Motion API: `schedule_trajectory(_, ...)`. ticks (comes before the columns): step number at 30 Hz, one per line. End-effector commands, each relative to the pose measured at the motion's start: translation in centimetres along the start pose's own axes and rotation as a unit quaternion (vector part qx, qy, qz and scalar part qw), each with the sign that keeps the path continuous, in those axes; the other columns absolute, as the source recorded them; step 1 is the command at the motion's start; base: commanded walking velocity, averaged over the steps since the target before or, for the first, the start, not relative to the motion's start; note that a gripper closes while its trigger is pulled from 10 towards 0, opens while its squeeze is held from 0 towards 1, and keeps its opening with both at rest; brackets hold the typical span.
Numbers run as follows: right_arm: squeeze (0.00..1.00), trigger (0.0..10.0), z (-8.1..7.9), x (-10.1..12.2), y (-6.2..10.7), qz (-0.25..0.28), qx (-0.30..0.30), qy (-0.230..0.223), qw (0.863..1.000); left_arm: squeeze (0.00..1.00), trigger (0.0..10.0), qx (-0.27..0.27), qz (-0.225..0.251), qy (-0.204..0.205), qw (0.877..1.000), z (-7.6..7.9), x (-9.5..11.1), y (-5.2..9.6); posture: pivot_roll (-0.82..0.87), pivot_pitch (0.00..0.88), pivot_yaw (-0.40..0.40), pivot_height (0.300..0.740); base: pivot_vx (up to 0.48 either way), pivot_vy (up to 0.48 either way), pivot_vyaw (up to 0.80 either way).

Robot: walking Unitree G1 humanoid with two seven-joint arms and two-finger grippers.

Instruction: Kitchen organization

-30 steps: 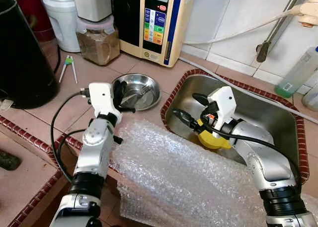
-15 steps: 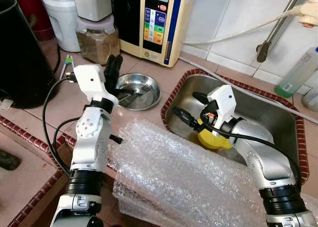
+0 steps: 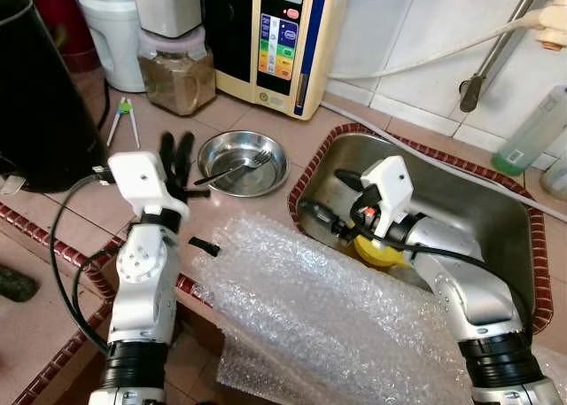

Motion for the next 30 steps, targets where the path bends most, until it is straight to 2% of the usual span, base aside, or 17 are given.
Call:
schedule_trajectory(1,0.0,10.0,-0.7,0.0,0.3,-0.004,0.017,0.003,1.0,1.0,10.0,-0.022,0.006,0.004,1.0,1.2,0.0,0.3,0.02,0.09,-0.102,0.74,0.0,0.0,0.0)
schedule_trajectory(8,0.0,10.0,-0.8,-0.1,0.2,-0.007,0.019,0.008,1.0,1.0,10.0,-0.004,-0.027,0.051,0.998,1.7,-1.5,0.2,0.01,0.089,-0.103,0.74,0.0,0.0,0.0)
schedule_trajectory(12,0.0,10.0,-1.0,-0.3,0.4,-0.012,0.022,0.008,1.0,1.0,10.0,0.026,-0.044,0.076,0.996,1.1,-2.2,0.1,0.01,0.09,-0.103,0.74,0.0,0.0,0.0)
schedule_trajectory(18,0.0,10.0,-1.1,-0.6,0.4,-0.017,0.024,0.009,1.0,1.0,10.0,0.041,-0.065,0.101,0.992,1.2,-3.0,0.4,0.01,0.091,-0.103,0.74,0.0,0.0,0.0)
schedule_trajectory(23,0.0,10.0,-1.1,-0.6,0.5,-0.02,0.026,0.012,0.999,1.0,10.0,0.047,-0.108,0.136,0.984,1.7,-4.7,0.6,0.01,0.088,-0.103,0.74,0.0,0.0,0.0)
schedule_trajectory(30,0.0,10.0,-1.2,-0.7,0.6,-0.024,0.03,0.013,0.999,1.0,10.0,0.056,-0.131,0.156,0.977,1.7,-5.6,0.7,0.0,0.083,-0.101,0.74,0.0,0.0,0.0)
Point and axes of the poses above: a point about 5 cm out from each wrist's last joint towards the gripper, its own y axis pointing back from the gripper into the wrist, its own x axis along the axis of the wrist's last joint, z = x × y, the point moved 6 cm from there along -y, pointing out of the wrist towards the gripper, and after that the axes turned 4 degrees about -y, right-handed, at the moved point
